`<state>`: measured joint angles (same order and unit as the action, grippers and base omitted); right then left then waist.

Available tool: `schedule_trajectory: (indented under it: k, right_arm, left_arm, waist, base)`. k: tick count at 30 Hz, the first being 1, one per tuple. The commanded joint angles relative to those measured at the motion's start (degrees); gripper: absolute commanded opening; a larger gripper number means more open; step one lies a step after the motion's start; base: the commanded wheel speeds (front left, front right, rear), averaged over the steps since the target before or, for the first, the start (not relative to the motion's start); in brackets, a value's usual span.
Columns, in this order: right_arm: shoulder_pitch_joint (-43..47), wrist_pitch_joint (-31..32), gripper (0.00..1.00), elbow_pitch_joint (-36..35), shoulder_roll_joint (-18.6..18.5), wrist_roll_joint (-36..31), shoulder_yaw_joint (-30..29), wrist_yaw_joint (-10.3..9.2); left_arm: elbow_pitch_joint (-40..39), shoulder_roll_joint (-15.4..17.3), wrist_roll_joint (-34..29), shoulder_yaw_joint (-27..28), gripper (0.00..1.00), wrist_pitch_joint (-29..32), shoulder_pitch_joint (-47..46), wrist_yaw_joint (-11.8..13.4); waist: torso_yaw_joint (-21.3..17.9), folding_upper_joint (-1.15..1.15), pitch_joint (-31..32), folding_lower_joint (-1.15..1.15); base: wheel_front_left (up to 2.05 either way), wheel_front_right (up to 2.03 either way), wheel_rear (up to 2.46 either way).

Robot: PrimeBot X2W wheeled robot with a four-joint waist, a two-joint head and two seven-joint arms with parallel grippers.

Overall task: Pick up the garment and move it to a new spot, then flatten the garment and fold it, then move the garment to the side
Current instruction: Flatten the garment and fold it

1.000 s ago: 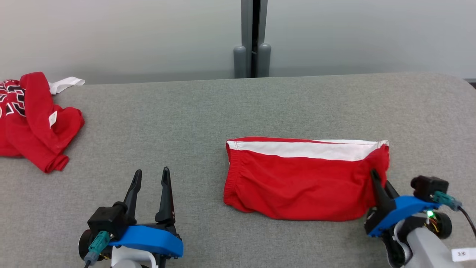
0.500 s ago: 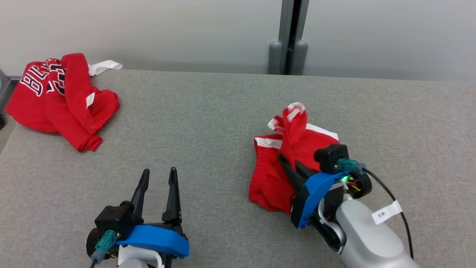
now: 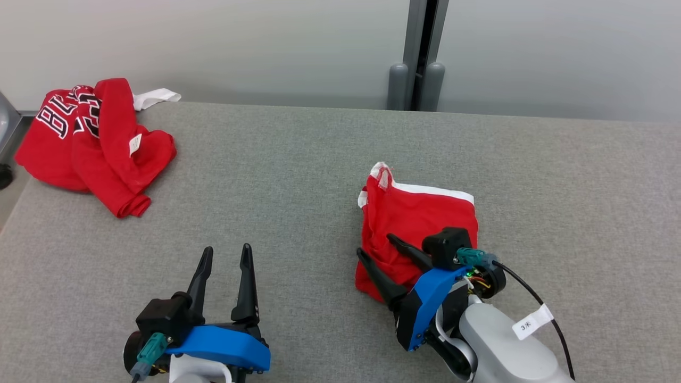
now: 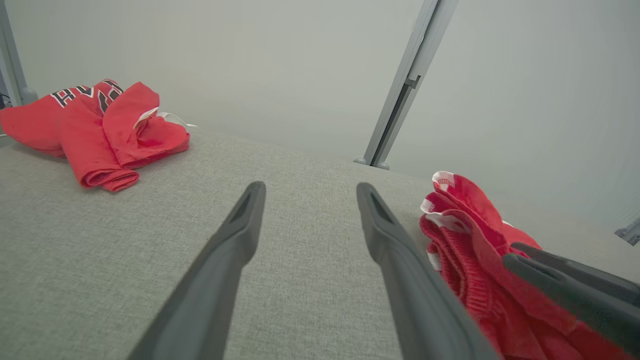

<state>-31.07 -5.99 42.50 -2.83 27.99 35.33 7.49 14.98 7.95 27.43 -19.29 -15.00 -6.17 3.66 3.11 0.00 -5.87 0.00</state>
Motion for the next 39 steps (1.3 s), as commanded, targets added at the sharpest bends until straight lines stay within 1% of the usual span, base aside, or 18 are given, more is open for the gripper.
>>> schedule_trajectory:
  k: [1, 4, 7, 9, 12, 13, 17, 18, 19, 22, 23, 24, 27, 34, 39]
  right_arm:
    - [0.6, -1.4, 1.00, -0.7, -0.1, 0.7, 0.5, 0.00]
    - [1.6, -4.0, 1.00, -1.8, -0.2, 0.9, 0.2, 0.00]
    - [2.5, -6.3, 1.00, -2.7, -0.2, -0.3, -1.7, 0.00]
    - [3.2, -7.6, 1.00, -3.5, -0.2, -1.5, -4.5, 0.00]
    - [3.9, -8.8, 1.00, -4.8, -0.2, -4.3, -10.2, 0.00]
    - [3.9, -8.8, 1.00, -4.8, -0.2, -4.3, -10.2, 0.00]
    - [4.1, -8.6, 1.00, -3.4, -0.3, -10.3, -16.3, 0.00]
    - [3.7, -8.1, 0.89, -2.7, -0.3, -11.5, -17.2, 0.00]
    - [3.2, -7.6, 0.52, -1.9, -0.2, -12.6, -17.8, 0.00]
    - [1.6, -5.9, 0.15, 0.9, -0.2, -14.7, -18.4, 0.00]
    - [1.0, -5.6, 0.00, 1.9, -0.1, -15.2, -18.1, 0.00]
    - [0.5, -5.4, 0.00, 2.8, -0.1, -15.5, -17.6, 0.00]
    - [-1.0, -5.0, 0.00, 4.4, -0.1, -12.8, -14.0, 0.00]
    - [-2.5, -5.0, 0.00, 5.1, -0.1, -6.9, -1.8, 0.00]
    - [-2.8, -4.8, 0.00, 5.6, -0.1, -4.8, 5.6, 0.00]
  left_arm:
    - [0.2, -0.2, -0.3, 0.1, 1.00, -0.3, 0.2, -0.2]
    - [0.3, -0.3, -0.5, 0.1, 1.00, -0.3, 0.6, -0.3]
    - [0.4, -0.4, -0.6, 0.3, 1.00, -0.3, 1.0, -0.4]
    - [0.3, -0.5, -0.7, 0.4, 1.00, -0.3, 1.1, -0.4]
    - [0.2, -0.5, -0.8, 0.6, 1.00, -0.3, 1.1, -0.5]
    - [0.2, -0.5, -0.8, 0.6, 1.00, -0.3, 1.1, -0.5]
    - [0.2, -0.7, -0.9, 0.4, 1.00, -0.3, 0.5, -0.7]
    - [0.3, -0.8, -0.9, 0.4, 1.00, -0.3, 0.3, -0.8]
    - [0.4, -0.8, -1.0, 0.3, 1.00, -0.3, 0.1, -0.9]
    - [0.6, -0.8, -1.1, 0.6, 1.00, -0.3, -0.4, -1.1]
    - [0.7, -0.9, -1.2, 0.6, 1.00, -0.3, -0.6, -1.1]
    - [0.7, -0.9, -1.2, 0.7, 1.00, -0.3, -0.8, -1.1]
    - [1.0, -1.1, -1.3, 0.8, 1.00, -0.3, -1.4, -1.3]
    - [1.4, -1.3, -1.6, 1.4, 1.00, -0.3, -1.7, -1.6]
    - [1.5, -1.5, -1.8, 2.0, 1.00, -0.3, -1.7, -1.5]
  waist:
    - [-0.3, 0.00, 0.2, 0.00]
    - [-0.8, 0.00, 0.7, 0.00]
    - [-1.4, 0.00, 1.0, 0.00]
    - [-1.6, 0.00, 1.1, 0.00]
    - [-1.9, 0.00, 1.0, 0.00]
    - [-1.9, 0.00, 1.0, 0.00]
    - [-1.5, 0.00, 0.3, 0.00]
    - [-1.3, 0.00, 0.1, 0.00]
    - [-1.0, 0.00, -0.2, 0.00]
    - [0.0, 0.00, -1.1, 0.00]
    - [0.3, 0.00, -1.3, 0.00]
    - [0.6, 0.00, -1.5, 0.00]
    - [1.5, 0.00, -1.9, 0.00]
    - [2.6, 0.00, -2.3, 0.00]
    - [2.3, 0.00, -2.6, 0.00]
  base:
    - [0.00, 0.00, 0.00]
    - [0.00, 0.00, 0.00]
    - [0.00, 0.00, 0.00]
    - [0.00, 0.00, 0.00]
    - [0.00, 0.00, 0.00]
    - [0.00, 0.00, 0.00]
    - [0.00, 0.00, 0.00]
    - [0.00, 0.00, 0.00]
    - [0.00, 0.00, 0.00]
    - [0.00, 0.00, 0.00]
    - [0.00, 0.00, 0.00]
    - [0.00, 0.00, 0.00]
    - [0.00, 0.00, 0.00]
    - [0.00, 0.00, 0.00]
    - [0.00, 0.00, 0.00]
